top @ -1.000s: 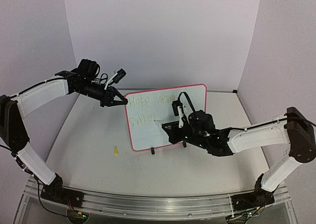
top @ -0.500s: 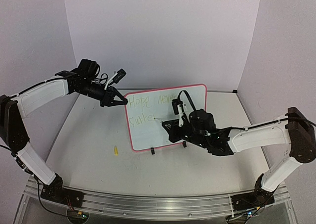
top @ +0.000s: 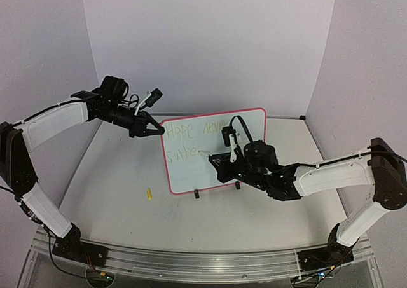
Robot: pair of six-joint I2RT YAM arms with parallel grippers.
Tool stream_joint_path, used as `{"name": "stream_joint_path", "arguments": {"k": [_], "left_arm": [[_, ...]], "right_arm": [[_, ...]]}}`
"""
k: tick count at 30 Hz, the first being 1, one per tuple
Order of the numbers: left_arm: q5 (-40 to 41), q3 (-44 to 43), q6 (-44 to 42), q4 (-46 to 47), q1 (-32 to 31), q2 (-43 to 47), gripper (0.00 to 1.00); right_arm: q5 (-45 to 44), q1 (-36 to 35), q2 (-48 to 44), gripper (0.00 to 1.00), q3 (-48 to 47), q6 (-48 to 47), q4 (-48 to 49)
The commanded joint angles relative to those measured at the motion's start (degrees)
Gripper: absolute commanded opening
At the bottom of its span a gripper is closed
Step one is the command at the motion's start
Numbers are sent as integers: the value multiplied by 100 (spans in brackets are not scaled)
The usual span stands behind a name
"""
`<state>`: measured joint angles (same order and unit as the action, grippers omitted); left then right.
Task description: Write a sentence on the whiteboard
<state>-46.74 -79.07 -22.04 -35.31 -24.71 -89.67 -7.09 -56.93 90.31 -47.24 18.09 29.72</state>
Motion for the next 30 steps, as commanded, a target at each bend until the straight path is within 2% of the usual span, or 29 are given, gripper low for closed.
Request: {"name": "stream_joint_path", "arguments": {"k": [1,30], "left_arm": [[243,58,-113,-380,-158,-197,0],[233,58,-108,-386,-158,-214,0]], "right_arm": [[-536,55,-245,0,-85,-31,301],[-576,53,-120,0,309,517,-89]]}}
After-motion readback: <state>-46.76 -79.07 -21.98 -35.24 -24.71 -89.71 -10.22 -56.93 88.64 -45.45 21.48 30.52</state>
